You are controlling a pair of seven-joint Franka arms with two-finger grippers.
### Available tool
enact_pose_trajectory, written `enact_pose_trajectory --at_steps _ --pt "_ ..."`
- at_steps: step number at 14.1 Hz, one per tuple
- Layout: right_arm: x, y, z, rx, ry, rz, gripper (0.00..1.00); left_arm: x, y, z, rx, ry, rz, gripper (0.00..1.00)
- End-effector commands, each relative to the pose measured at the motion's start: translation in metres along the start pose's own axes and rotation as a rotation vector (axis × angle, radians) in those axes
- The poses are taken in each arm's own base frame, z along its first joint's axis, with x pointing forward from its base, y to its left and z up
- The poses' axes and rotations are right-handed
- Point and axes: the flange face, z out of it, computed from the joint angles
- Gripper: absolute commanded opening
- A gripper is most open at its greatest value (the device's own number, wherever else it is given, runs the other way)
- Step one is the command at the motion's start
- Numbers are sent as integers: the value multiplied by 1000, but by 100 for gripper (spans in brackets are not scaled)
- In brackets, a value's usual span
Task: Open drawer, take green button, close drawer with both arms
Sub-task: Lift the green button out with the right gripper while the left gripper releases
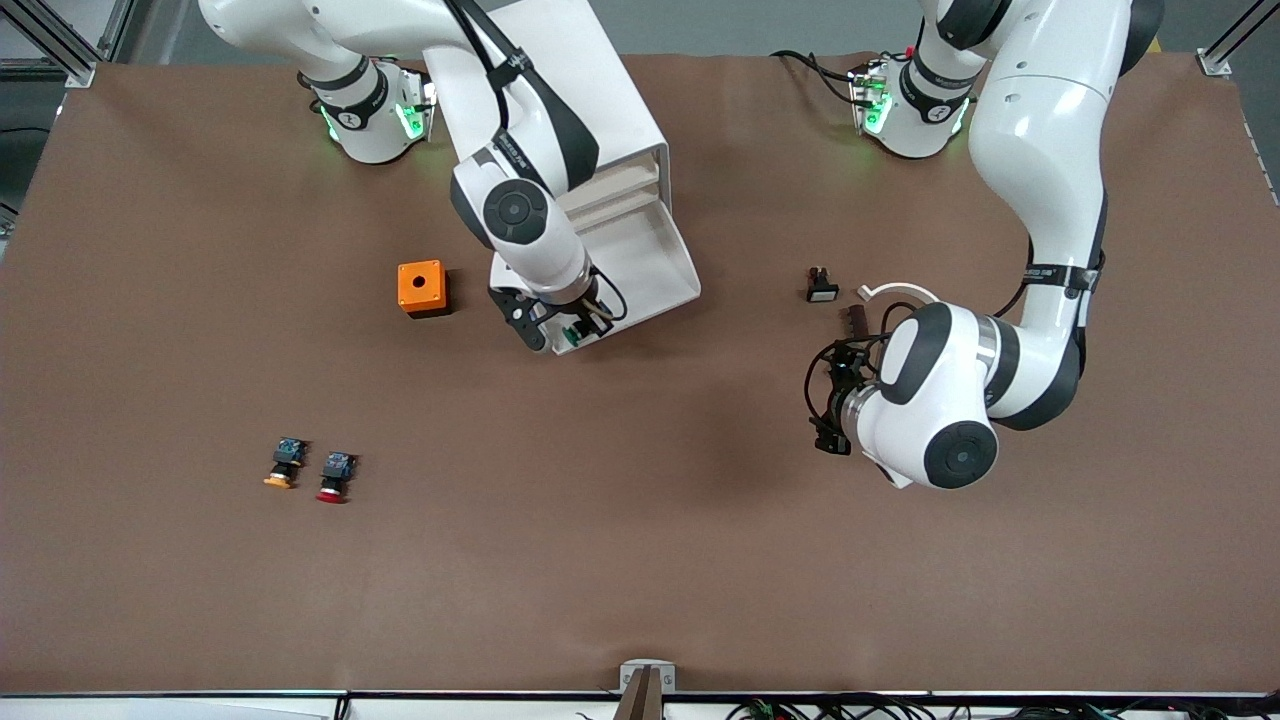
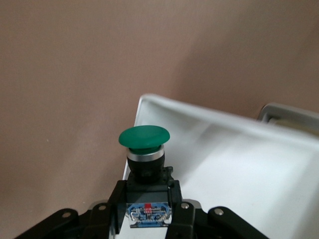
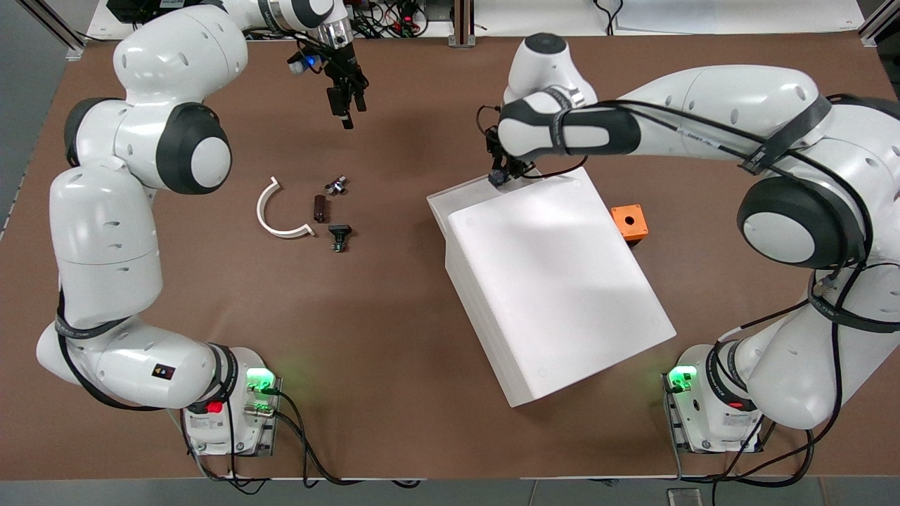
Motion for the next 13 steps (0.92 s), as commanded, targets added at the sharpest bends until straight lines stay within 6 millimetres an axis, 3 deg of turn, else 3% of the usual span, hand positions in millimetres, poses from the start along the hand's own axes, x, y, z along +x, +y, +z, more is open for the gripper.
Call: enact_pose_trajectory --at_steps 1,3,6,12,13 --pt "47 -1 -50 -20 -26 -55 7 1 -4 -16 -48 28 220 99" --pt "72 1 -73 -16 -33 -133 5 -1 -4 -22 -73 34 292 99" --pt "117 2 -109 -24 -53 -254 5 -21 -4 -25 -109 45 350 99" --pt "225 23 -134 33 -29 -545 5 -78 -12 -15 -113 58 706 99" --pt "244 23 -127 29 -24 -590 5 -91 -13 -13 -131 60 742 99"
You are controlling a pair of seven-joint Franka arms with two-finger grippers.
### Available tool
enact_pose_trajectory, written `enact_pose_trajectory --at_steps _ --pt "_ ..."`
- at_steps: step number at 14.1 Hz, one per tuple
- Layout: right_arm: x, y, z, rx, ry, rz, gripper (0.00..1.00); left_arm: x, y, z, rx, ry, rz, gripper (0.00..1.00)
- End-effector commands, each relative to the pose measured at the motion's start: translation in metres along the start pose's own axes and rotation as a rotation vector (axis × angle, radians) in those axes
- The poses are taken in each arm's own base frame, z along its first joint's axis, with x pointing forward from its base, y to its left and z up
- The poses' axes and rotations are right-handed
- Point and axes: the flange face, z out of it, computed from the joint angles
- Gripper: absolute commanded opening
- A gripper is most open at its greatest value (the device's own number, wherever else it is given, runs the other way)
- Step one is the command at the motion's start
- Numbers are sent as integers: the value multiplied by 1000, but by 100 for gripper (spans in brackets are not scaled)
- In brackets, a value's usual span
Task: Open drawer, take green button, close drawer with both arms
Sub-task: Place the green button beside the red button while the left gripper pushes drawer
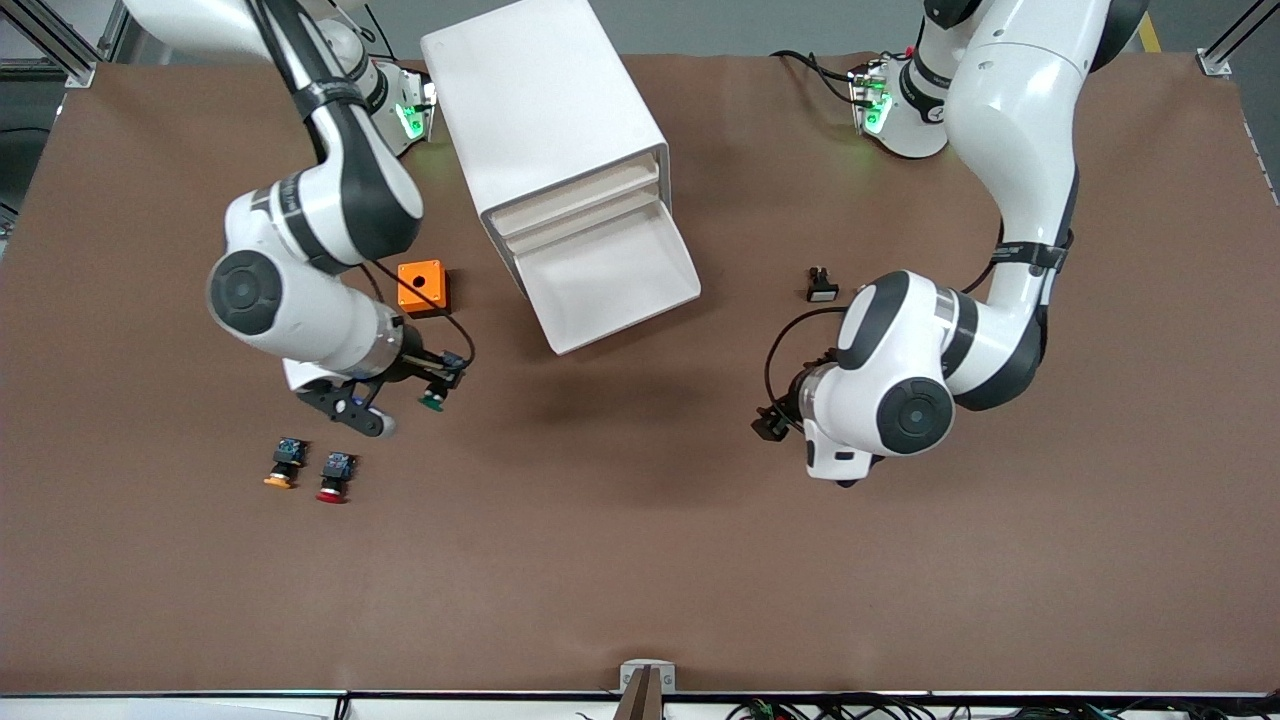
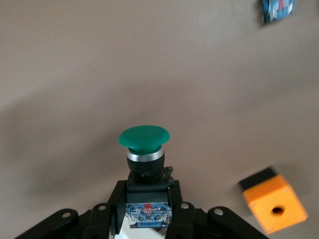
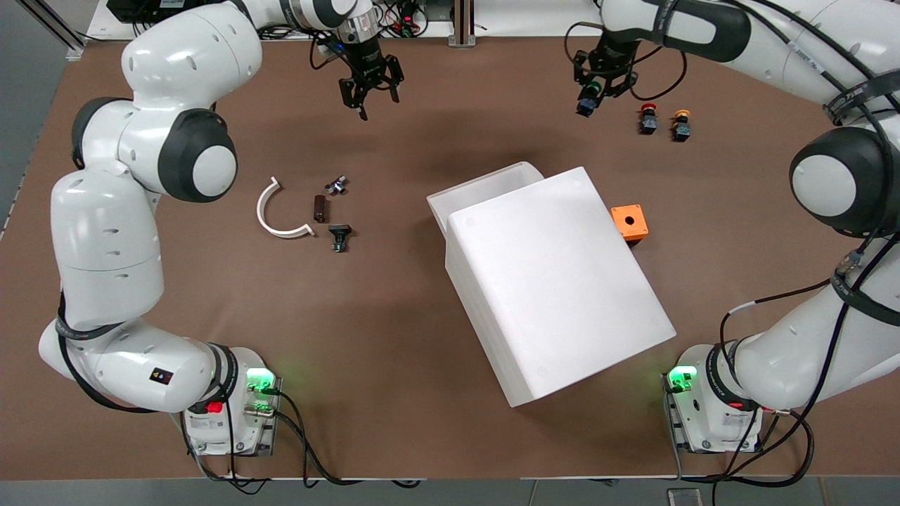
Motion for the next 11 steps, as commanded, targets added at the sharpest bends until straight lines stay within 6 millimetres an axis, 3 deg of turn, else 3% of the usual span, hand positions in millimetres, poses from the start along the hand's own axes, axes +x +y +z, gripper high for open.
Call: enact_pose_trajectory --at_steps 1,3,5,7,9,11 --pt "42 20 4 -4 26 -122 5 -25 13 2 -34 23 131 99" --pt "76 47 23 -17 67 -188 5 -44 30 21 -60 32 218 99" --pt "97 59 52 -16 83 -209 5 -78 49 33 -85 63 271 99" --pt "110 63 80 -12 106 -228 5 -103 61 57 -79 72 313 99" --pt "127 73 111 -16 103 -247 5 -132 72 86 -68 96 372 99" --pt "136 75 129 -21 106 -271 5 -145 75 124 -64 115 398 99"
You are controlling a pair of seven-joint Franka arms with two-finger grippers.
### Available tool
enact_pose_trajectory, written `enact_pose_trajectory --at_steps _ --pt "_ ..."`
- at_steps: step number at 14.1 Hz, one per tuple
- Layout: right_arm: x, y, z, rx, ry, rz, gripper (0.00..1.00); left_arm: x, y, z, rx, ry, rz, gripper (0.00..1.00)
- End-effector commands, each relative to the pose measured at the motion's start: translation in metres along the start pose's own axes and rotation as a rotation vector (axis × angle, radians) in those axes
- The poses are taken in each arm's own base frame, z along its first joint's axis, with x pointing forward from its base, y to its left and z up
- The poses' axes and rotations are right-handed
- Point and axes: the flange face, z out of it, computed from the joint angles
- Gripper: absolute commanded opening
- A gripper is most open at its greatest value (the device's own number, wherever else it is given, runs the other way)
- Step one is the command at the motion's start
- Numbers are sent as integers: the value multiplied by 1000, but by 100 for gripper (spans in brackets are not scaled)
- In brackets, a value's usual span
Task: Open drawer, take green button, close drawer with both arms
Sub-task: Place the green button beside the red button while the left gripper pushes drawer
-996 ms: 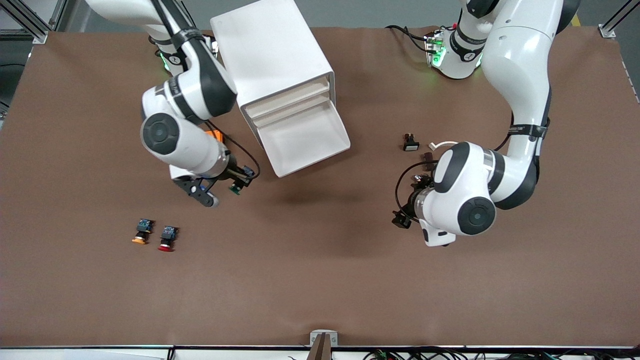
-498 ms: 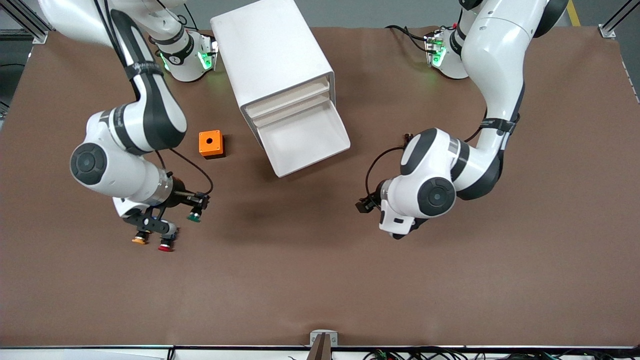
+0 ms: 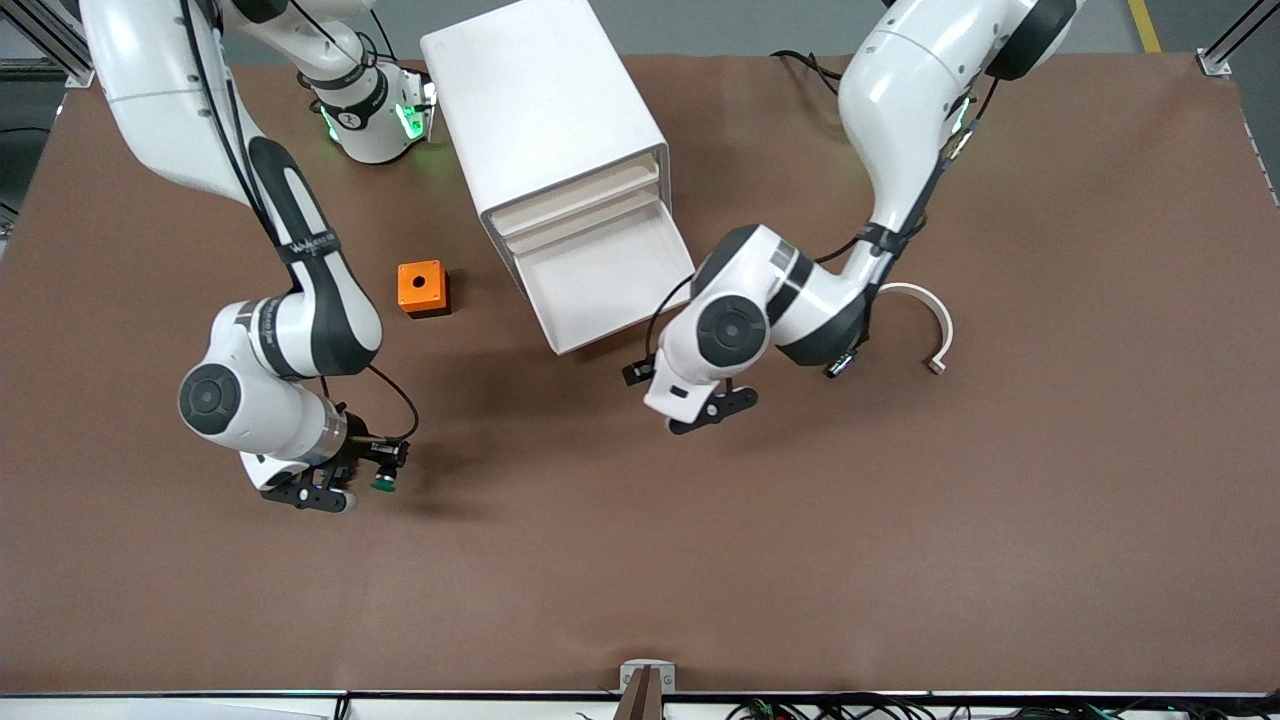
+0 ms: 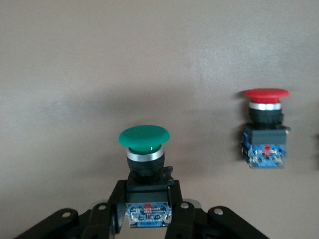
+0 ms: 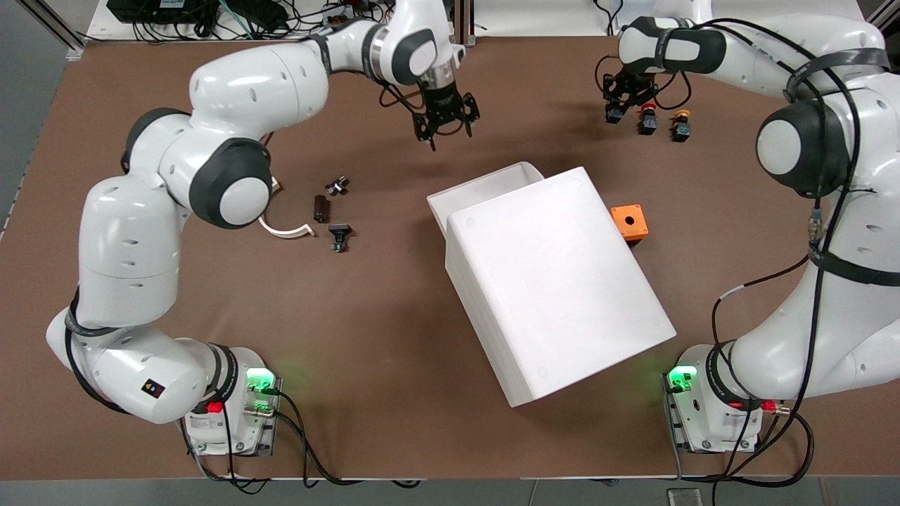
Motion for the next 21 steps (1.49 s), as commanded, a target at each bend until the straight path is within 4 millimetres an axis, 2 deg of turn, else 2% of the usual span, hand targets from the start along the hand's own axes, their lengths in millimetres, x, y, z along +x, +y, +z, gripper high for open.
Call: enact_pose_trajectory --at_steps 1,4,5,7,8,10,11,12,15,16,18,21 --pt "19 13 13 3 19 -38 5 -11 -5 43 26 23 44 99" --pt "24 28 23 1 18 -44 7 -36 0 64 46 10 62 99" --pt "24 29 26 0 13 -42 13 -39 1 67 47 1 61 99" --pt "24 33 30 0 11 -36 25 -59 7 77 61 -11 89 99" --pt "25 34 31 1 16 -34 36 -63 9 81 66 -15 95 99" --pt "25 34 31 3 15 -30 66 -76 13 95 63 -58 98 99" --pt "26 33 29 6 22 -30 96 -81 15 96 52 -79 89 99" --pt "28 33 22 6 36 -34 100 -87 17 97 53 -88 86 99" --pt "37 42 -15 17 81 -23 100 -116 25 109 65 -114 98 99" --pt "36 43 -45 24 109 -27 100 -128 28 116 68 -132 101 99" --pt "30 49 -79 21 83 -77 100 -147 31 128 80 -152 112 99" --pt "28 80 -137 -4 135 -139 100 -170 37 136 69 -203 103 99"
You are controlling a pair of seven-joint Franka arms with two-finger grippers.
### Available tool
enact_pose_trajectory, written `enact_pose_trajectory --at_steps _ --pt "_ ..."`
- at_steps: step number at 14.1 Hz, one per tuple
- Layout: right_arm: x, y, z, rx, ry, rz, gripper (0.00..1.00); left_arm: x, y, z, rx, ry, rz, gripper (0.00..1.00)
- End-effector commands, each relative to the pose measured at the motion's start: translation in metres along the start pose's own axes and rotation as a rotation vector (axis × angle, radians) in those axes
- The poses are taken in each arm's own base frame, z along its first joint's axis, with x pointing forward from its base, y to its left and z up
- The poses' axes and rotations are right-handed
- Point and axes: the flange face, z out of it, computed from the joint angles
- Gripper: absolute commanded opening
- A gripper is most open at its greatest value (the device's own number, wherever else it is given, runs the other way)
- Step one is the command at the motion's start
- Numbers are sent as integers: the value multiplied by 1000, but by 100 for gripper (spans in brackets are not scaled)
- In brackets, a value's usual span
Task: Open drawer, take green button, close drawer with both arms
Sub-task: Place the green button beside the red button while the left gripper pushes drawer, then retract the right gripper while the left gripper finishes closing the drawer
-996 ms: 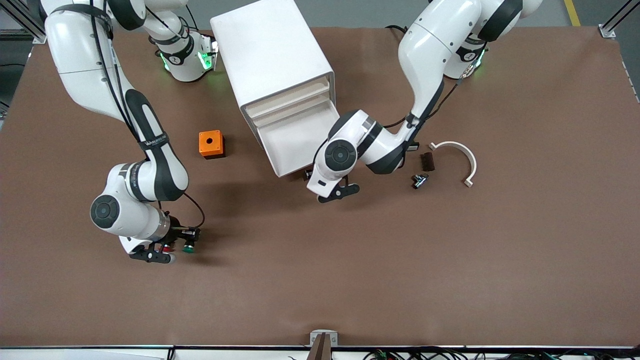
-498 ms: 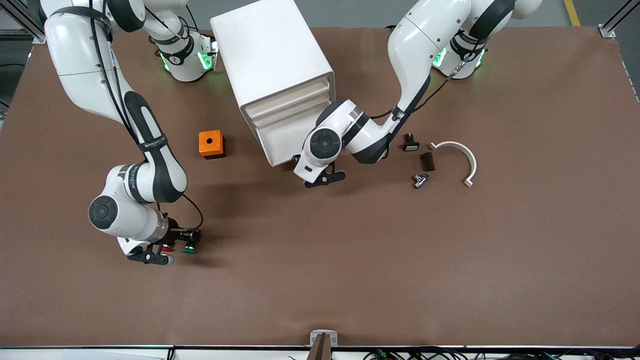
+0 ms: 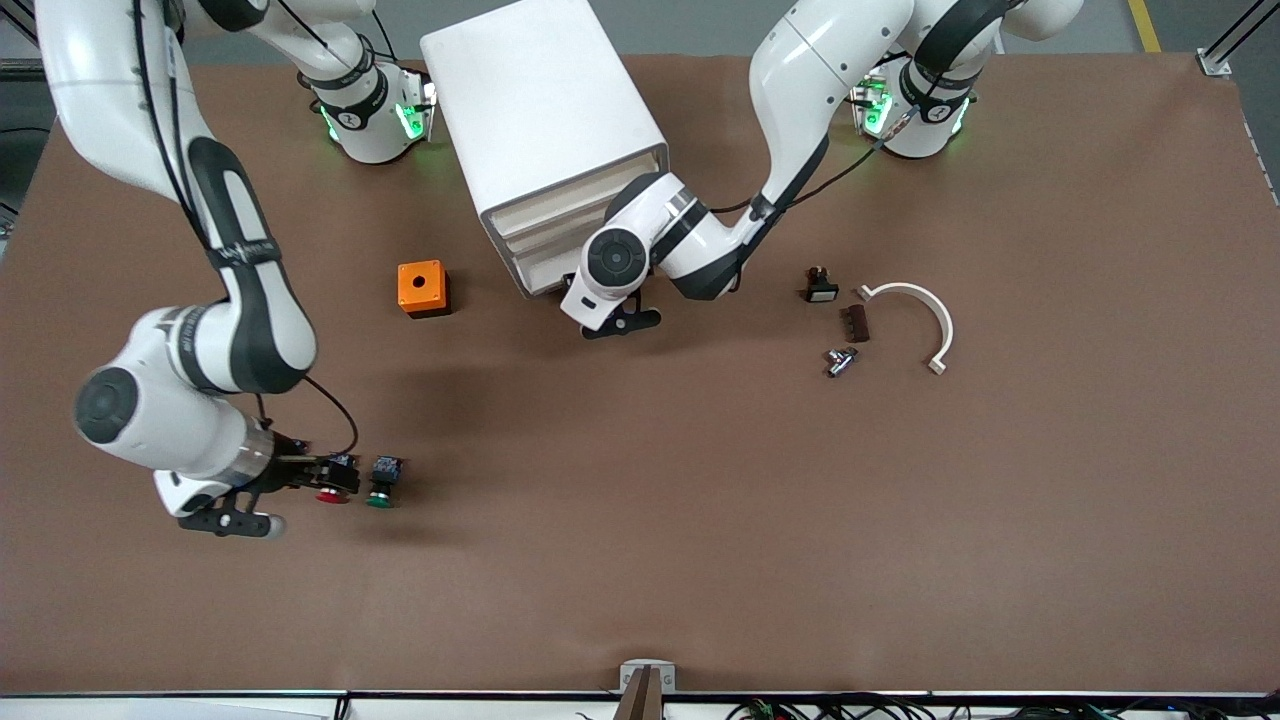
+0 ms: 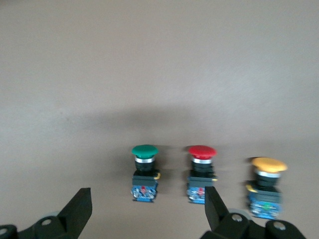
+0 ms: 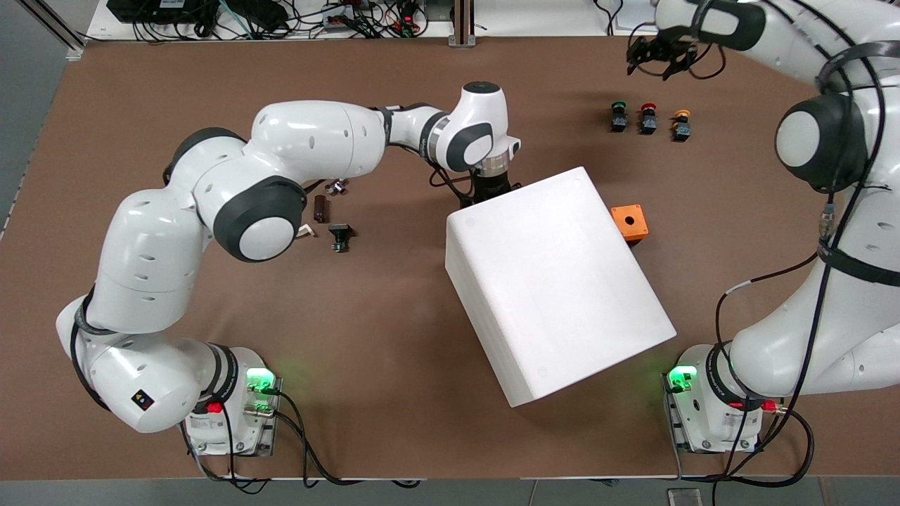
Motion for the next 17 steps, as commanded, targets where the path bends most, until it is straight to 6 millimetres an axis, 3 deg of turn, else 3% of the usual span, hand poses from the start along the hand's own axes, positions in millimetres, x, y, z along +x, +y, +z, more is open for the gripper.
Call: enact_pose_trajectory --at_steps 1,3,6,9,10,13,17 --pt "-10 25 -51 -25 10 -52 100 -13 7 7 -20 -37 -15 99" --pt "-19 28 -96 -23 8 -52 100 -18 6 13 -9 -43 -31 99" --pt "-36 37 -160 -18 15 -28 100 -6 3 -5 -33 -30 -60 100" --pt "-63 45 -220 -8 35 -14 100 60 -28 -45 -79 11 -136 100" --pt "-70 45 -236 -12 46 -17 100 94 -49 -74 -97 60 -164 100" --pt "-92 39 -267 -35 20 -8 100 152 -103 -148 -115 188 -160 100" --pt "-115 23 -291 -99 -14 36 100 183 -168 -243 -181 256 -197 100"
